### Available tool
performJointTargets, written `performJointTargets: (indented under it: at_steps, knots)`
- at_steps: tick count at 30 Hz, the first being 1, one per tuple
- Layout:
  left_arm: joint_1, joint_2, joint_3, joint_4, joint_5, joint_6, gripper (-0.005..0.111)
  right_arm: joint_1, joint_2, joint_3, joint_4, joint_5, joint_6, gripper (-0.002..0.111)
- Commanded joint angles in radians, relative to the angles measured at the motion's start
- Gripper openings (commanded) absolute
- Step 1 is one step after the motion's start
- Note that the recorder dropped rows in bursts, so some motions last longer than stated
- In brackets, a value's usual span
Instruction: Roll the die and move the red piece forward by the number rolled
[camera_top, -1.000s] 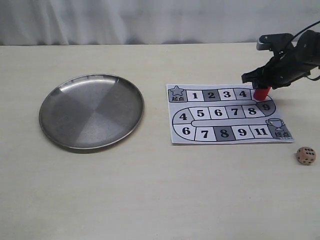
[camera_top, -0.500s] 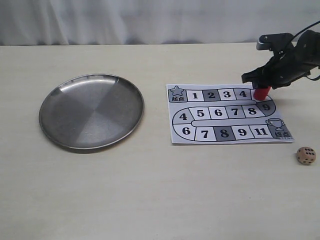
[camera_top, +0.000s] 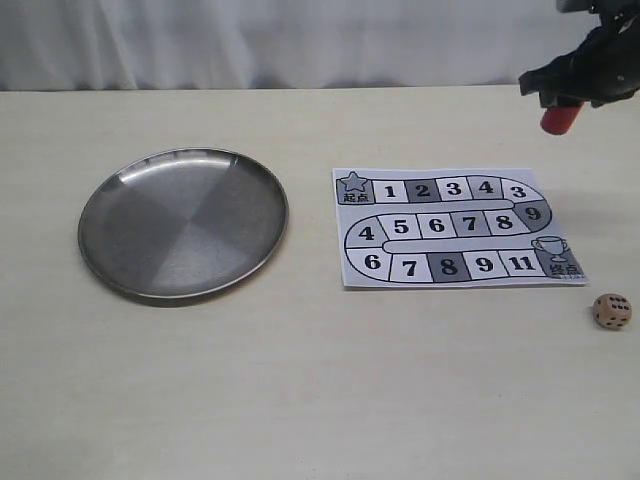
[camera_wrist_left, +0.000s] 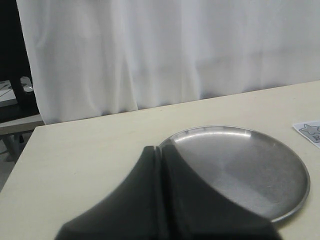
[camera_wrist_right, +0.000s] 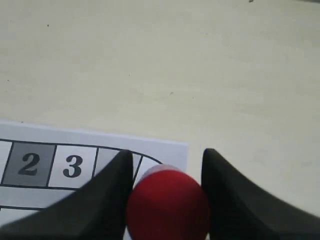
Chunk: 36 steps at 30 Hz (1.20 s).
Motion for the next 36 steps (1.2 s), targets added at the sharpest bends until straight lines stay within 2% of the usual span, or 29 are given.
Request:
performJointTargets:
  at_steps: [1,16,27,29,31,36]
  knots:
    - [-0.008,-0.001,0.002,-0.002,-0.010,-0.001,0.000,-0.006,-0.017,0.005,-0.016,0.017,-0.008,0.004]
    - [-0.008,-0.001,0.002,-0.002,-0.010,-0.001,0.000,-0.006,0.216,0.129,-0.084,-0.111,0.003,0.004]
    - [-0.008,-0.001,0.002,-0.002,-0.010,-0.001,0.000,-0.004,0.231,0.129,-0.081,-0.107,0.032,0.006]
    - [-0.008,-0.001,0.002,-0.002,-0.010,-0.001,0.000,-0.004,0.231,0.129,-0.081,-0.107,0.036,0.010]
    - [-0.008,-0.001,0.002,-0.002,-0.010,-0.001,0.000,-0.004,0.231,0.129,-0.081,-0.106,0.036,0.021]
    - [-0.008,-0.001,0.002,-0.002,-0.010,-0.001,0.000,-0.004,0.211,0.129,-0.081,-0.121,0.097,0.058]
